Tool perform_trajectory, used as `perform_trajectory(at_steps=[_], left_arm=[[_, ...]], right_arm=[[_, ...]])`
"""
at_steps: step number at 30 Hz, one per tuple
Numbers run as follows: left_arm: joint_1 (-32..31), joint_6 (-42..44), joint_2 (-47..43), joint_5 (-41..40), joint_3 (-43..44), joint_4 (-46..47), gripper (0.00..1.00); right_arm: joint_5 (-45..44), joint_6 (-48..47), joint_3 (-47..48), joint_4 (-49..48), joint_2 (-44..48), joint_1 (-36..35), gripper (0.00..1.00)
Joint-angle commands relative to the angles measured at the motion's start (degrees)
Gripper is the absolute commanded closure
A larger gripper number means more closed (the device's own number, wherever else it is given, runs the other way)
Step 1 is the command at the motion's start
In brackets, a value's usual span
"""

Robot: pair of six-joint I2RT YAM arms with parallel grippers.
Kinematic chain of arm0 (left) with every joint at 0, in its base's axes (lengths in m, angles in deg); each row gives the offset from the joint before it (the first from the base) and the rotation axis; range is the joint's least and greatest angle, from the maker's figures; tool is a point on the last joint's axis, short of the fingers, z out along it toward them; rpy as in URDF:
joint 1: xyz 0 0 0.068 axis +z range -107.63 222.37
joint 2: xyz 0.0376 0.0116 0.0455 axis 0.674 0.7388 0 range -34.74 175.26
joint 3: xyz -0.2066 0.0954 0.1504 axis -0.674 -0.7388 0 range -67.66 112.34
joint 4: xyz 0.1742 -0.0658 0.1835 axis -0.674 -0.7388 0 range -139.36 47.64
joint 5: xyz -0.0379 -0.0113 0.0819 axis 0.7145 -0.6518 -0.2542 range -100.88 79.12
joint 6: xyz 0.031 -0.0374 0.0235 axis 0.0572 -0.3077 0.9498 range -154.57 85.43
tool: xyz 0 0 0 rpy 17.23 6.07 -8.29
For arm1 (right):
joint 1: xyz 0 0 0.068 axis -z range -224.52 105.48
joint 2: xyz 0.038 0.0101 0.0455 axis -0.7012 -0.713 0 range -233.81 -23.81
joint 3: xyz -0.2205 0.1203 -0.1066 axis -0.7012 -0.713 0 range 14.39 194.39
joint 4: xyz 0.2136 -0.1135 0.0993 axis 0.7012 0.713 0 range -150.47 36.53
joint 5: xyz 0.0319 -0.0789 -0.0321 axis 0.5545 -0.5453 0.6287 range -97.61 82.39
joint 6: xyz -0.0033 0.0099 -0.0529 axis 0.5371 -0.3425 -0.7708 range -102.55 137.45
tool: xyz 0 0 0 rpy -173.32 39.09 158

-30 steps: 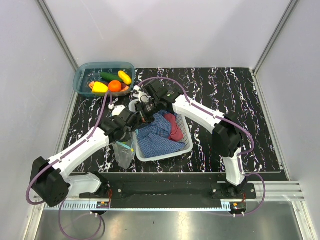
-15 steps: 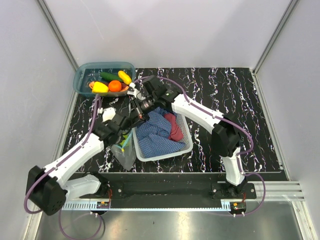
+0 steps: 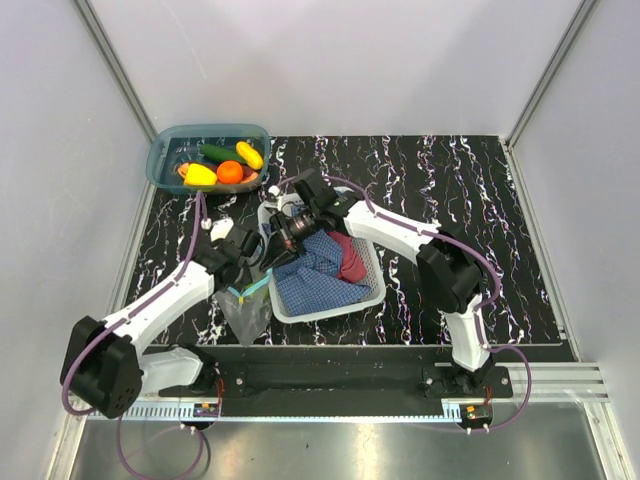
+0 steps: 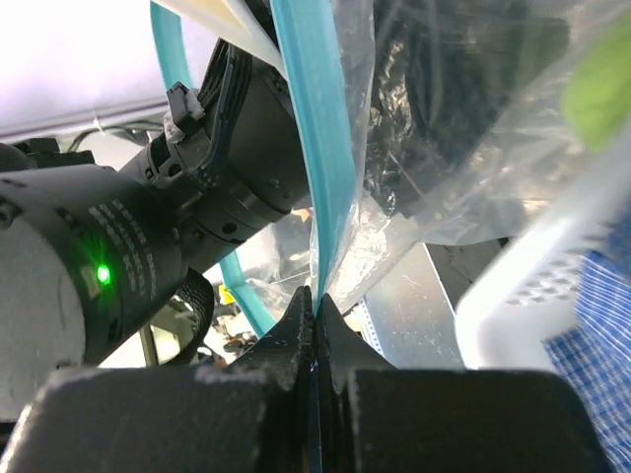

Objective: Open the zip-top bag and remove the fake food

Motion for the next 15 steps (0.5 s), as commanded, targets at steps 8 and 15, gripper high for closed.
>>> perform_trajectory(at_steps=[8,15], left_arm=[[1.0,0.8,2.5,3.8,2.3,3.0,0.43],[8.0,0.1,-6.7,-3.5,3.1,-8.8,0.30]], right_arm=[[1.0,0.3,-0.9,-2.6,5.5,2.1,1.00],[5.5,1.3,7.5,-2.2,-0.2,-0.5,1.00]])
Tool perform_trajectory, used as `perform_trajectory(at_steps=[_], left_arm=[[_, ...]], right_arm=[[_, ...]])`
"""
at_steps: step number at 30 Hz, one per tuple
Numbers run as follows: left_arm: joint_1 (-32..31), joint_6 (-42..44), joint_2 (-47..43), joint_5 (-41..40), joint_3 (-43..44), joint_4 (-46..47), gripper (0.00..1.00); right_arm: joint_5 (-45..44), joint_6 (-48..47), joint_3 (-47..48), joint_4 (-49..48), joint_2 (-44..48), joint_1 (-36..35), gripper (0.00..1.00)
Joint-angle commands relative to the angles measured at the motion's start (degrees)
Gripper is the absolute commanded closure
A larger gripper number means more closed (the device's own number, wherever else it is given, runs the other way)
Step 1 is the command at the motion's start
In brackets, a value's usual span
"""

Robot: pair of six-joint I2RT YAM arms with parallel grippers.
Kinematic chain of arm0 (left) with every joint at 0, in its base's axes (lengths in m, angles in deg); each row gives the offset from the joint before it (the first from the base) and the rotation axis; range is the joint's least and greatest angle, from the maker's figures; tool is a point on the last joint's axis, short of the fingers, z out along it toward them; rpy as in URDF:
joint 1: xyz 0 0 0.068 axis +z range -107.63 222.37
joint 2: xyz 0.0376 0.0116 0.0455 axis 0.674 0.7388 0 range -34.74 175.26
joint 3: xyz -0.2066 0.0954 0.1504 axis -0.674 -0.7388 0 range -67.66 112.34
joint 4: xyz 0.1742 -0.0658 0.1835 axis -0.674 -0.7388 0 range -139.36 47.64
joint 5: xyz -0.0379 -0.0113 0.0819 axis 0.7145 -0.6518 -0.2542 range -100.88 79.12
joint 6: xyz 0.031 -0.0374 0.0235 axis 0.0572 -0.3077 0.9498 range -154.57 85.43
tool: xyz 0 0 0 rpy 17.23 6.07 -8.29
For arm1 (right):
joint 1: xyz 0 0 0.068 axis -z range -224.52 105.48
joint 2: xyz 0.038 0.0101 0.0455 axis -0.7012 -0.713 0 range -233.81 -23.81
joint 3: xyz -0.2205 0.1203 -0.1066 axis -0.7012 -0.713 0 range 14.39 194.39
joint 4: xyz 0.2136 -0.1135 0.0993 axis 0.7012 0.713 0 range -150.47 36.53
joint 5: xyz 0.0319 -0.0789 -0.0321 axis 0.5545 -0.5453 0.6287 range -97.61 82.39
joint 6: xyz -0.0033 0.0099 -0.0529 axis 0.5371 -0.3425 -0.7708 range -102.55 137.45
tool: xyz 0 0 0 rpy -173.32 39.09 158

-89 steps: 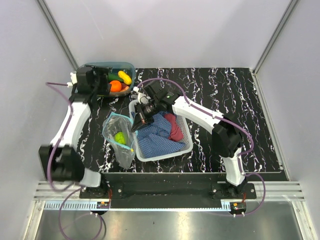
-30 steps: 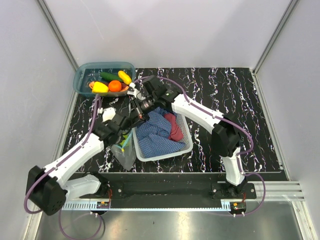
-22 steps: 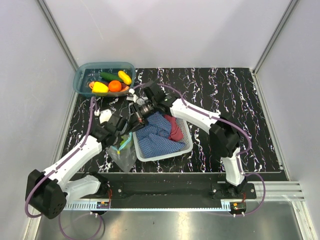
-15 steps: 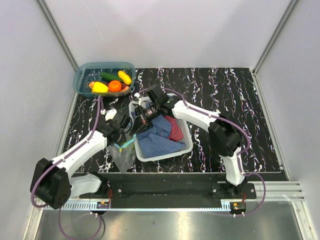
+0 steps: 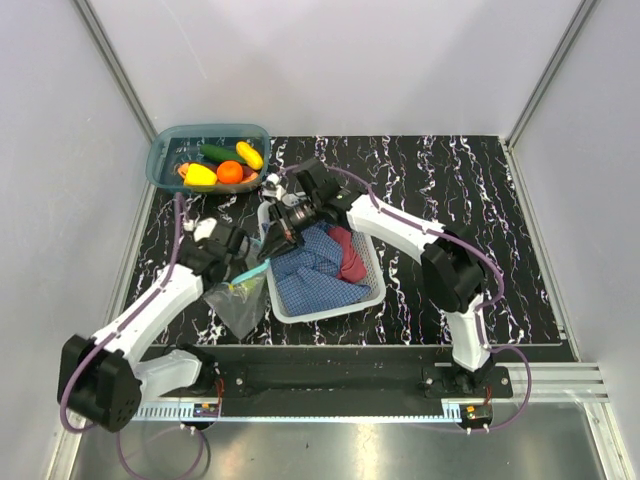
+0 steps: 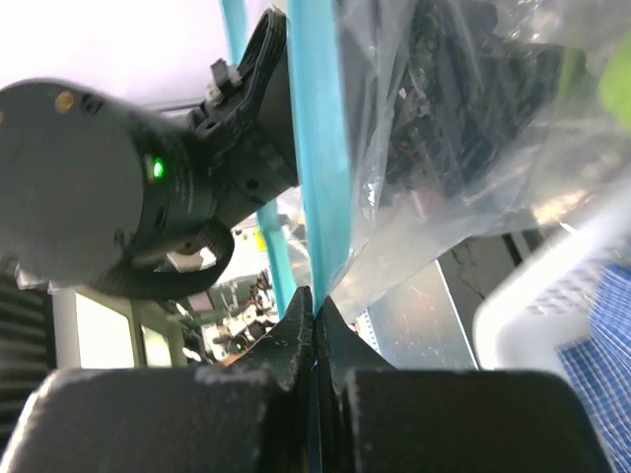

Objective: Open the zip-top bag and remove the fake food

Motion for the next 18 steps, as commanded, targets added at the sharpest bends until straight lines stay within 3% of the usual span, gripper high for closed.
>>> perform_trajectory(at_steps=[1,6,11,15,18], left_arm=[[4.8,0.9,-7.2,-6.3,2.6,-8.0,0.29],[6.1,0.5,-11.0,-6.2,3.2,-10.3,0.29],[6.1,-1.0,-7.4,-2.7,2.6,-6.5,0.34],[6.1,0.6,-3.7,-0.3,3.8,-1.9,0.43],[6.1,2.3,-1.4,3.4,5.3,0.5,0.61]], right_arm=[[5.2,1.1,8.0,-1.4,-2.0,-2.8,1.00],[5.2,2.3,12.8,-1.4,-5.3,-3.9,1.00],[4.9,0.5,8.1,-1.3,-5.4,-2.9,1.00],[4.4,-0.5,4.6,-1.4,-4.2,-1.9,1.00],[3.7,-1.0,3.1,-1.3,-3.2,-1.6,1.00]])
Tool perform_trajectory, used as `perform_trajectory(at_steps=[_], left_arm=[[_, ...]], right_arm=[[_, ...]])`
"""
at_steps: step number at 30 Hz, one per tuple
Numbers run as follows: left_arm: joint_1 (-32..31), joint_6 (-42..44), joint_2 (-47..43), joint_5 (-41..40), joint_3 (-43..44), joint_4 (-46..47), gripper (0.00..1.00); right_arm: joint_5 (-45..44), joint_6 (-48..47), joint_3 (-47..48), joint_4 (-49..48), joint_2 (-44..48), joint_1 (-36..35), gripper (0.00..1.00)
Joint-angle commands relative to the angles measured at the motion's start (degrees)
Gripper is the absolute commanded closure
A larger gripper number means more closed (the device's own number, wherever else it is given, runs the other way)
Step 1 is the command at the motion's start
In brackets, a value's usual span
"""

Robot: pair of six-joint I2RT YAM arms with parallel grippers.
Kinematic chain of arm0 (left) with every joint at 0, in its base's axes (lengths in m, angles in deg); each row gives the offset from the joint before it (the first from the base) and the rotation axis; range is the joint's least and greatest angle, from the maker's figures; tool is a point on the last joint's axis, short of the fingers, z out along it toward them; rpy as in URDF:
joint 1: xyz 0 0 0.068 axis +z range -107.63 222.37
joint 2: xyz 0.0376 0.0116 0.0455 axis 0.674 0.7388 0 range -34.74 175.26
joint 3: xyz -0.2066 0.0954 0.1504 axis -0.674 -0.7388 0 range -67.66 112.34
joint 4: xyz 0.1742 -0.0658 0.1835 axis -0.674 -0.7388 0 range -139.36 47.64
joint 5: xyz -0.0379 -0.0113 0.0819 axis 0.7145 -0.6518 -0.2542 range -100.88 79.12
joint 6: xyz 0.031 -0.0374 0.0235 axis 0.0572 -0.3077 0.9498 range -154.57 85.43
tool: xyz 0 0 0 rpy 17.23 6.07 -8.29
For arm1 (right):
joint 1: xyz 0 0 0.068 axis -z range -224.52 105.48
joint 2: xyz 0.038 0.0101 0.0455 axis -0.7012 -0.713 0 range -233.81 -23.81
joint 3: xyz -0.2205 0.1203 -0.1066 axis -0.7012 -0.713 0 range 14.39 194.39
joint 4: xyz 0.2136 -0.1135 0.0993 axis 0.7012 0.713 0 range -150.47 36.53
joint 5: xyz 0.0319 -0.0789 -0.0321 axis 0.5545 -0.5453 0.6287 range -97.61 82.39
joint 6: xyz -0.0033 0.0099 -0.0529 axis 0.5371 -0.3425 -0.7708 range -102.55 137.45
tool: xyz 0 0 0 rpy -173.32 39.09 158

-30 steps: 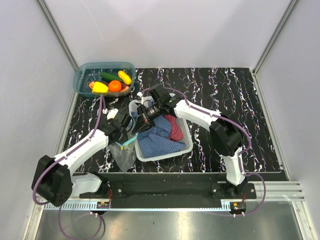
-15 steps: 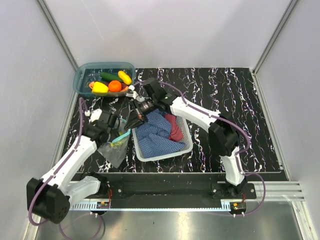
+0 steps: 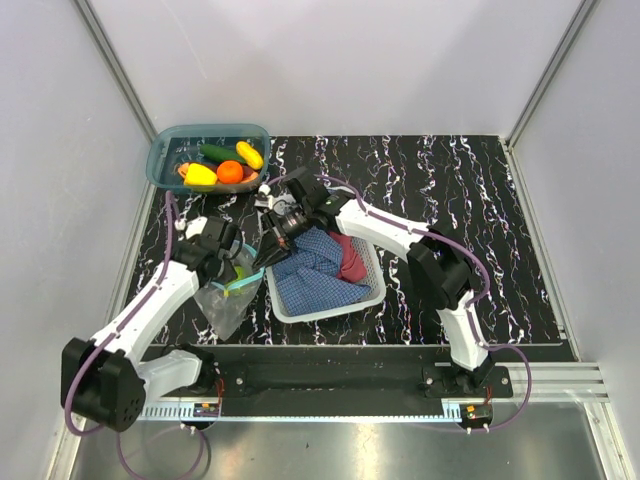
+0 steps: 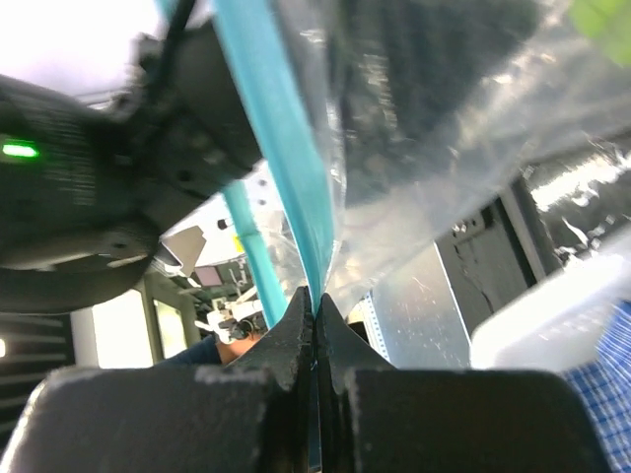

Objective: Open the zip-top bag and remove the fake food

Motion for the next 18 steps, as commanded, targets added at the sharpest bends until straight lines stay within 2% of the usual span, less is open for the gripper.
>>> perform_trajectory(at_steps=[1,6,13,18], left_arm=[[0.2,2.2,2.1,5.8,3.8,6.8,0.65],[0.2,1.6,2.3,9.9,1.3,11.2,0.67],[0.2,1.6,7.8,8.3,0.5,14.0,0.63],[0.2,1.7,11.1,5.7,1.0,13.5,0.45]], right_arm=[[1.2,-1.4,-1.6,-0.4,2.2,1.0,1.00],[1.0,-1.5,-1.7,-0.5,2.6,1.1,1.00],[1.1,-1.3,-1.7,-0.5,3.3,1.4,1.00],[1.1,-1.5,-2.9,-0.5,4.1,2.1,1.00]])
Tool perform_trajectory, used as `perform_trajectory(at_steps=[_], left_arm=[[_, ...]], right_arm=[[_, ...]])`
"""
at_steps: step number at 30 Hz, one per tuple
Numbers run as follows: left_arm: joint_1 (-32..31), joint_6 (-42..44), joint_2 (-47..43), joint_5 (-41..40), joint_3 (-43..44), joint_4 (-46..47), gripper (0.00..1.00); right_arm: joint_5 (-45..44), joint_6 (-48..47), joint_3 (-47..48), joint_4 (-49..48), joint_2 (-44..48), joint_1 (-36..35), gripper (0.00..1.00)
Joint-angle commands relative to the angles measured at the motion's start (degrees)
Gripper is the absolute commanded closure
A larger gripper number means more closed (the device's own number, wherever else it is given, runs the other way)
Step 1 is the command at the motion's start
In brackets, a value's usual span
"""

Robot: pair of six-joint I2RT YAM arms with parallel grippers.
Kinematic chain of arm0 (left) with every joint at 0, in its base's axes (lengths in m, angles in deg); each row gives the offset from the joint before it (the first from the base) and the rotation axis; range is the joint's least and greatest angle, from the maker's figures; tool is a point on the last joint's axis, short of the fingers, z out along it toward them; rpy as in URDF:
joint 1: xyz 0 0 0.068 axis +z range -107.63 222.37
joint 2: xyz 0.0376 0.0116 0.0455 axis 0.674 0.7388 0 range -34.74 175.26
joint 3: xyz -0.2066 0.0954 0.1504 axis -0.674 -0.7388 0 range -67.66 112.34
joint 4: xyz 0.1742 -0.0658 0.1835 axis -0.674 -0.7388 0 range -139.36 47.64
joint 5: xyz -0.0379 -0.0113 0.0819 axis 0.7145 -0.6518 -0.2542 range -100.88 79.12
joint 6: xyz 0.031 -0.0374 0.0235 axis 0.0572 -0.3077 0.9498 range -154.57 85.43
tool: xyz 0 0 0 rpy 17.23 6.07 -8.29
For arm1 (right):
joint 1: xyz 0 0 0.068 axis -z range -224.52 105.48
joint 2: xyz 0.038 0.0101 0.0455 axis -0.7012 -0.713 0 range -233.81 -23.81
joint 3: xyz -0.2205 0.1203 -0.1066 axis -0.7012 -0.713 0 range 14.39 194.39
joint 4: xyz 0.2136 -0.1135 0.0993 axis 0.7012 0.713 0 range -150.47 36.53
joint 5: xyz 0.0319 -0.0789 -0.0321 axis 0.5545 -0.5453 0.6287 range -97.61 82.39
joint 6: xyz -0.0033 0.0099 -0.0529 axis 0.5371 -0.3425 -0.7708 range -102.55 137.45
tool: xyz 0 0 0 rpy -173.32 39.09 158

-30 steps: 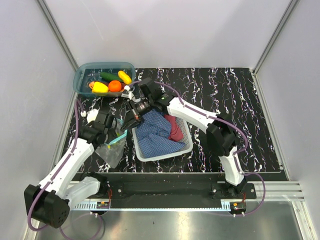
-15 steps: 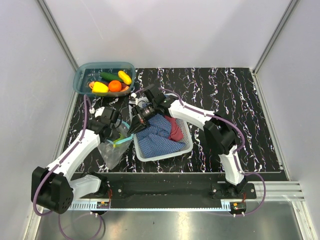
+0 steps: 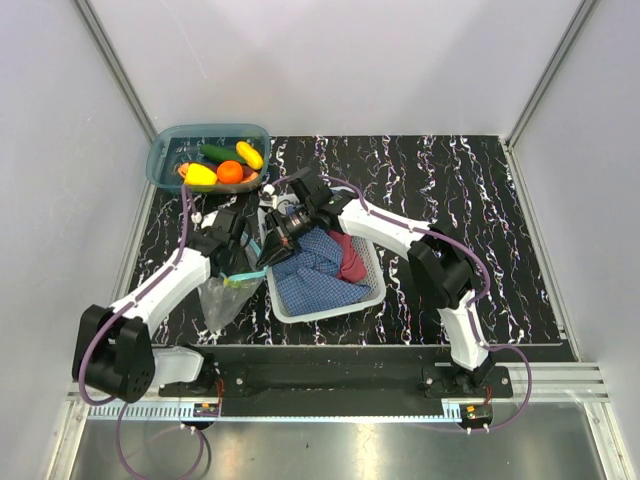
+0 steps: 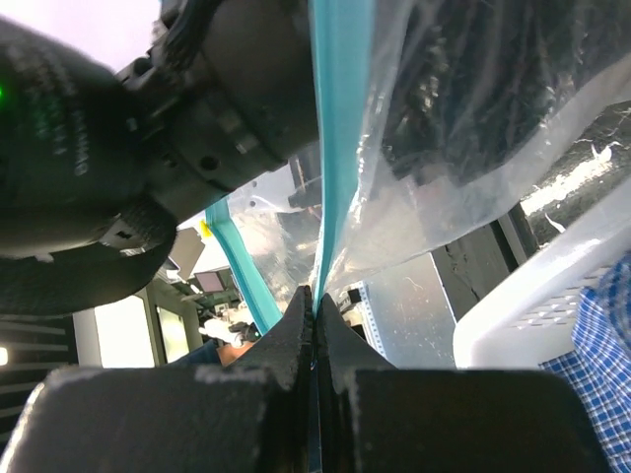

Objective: Open the zip-top bag and remove the fake food

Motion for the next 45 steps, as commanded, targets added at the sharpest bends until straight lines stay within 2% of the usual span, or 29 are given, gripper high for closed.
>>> perform_trajectory(at_steps=[1,5,9,15,19,21,24,25,28,29,32,36,41,44,45], left_arm=[[0.2,-0.3,2.5,-2.2,0.7,2.0,0.43],[0.2,-2.7,1.9,-3.5,0.1,0.6,0.31],[0.2,-1.2,2.3,-4.5,-0.5,2.4,0.27],[0.2,2.2,4.0,-6.9,-1.7,8.6,0.15],[0.3,4.9,7.2,-7.4,-1.5,11.8,0.14],[0.7,5.3,8.6,-8.4,-1.3,12.4,0.15],[1.1,6.0,9.3,-8.4,-1.3,13.4,0.25],[1.1,6.8,9.1,-8.2,-1.3,13.8,0.37],[1.1,8.1,7.4,-7.0,-0.6,13.5,0.53],[1.1,8.5,6.1,-6.8,-0.4,13.1,0.62],[1.1,9.1,2.1,-5.0,0.4,10.8,0.72],[0.9,9.5,-4.1,-0.5,1.3,5.5,0.77],[-0.9,9.3,-12.5,2.0,2.3,-0.6,0.78],[-1.4,8.5,-15.8,2.4,1.3,-3.9,0.74],[-1.4,8.5,-16.3,2.7,0.6,-4.6,0.68]], right_arm=[[1.1,-0.9,-1.0,-0.7,4.4,1.0,1.00],[1.0,-1.2,-1.7,-0.7,4.9,1.5,1.00],[1.1,-1.1,-1.3,-0.8,4.7,1.5,1.00],[1.2,-1.0,-0.8,-0.7,4.6,1.5,1.00],[1.3,-0.9,-1.0,-0.7,4.8,1.5,1.00],[1.2,-1.0,-1.1,-0.7,4.9,1.5,1.00],[1.2,-1.0,-1.1,-0.7,5.1,1.5,1.00],[1.2,-1.0,-1.0,-0.8,5.0,1.5,1.00],[1.2,-0.9,-0.9,-0.7,4.9,1.5,1.00],[1.2,-0.9,-0.8,-0.7,4.8,1.5,1.00],[1.1,-1.2,-0.1,-0.6,4.6,1.5,1.00],[-0.1,-1.7,1.0,0.1,4.4,1.6,1.00],[-1.8,-3.8,3.7,2.7,3.3,1.8,1.00],[-2.8,-4.1,4.9,3.1,3.2,3.0,1.00],[-3.2,-4.0,5.4,3.6,3.3,3.2,1.00]])
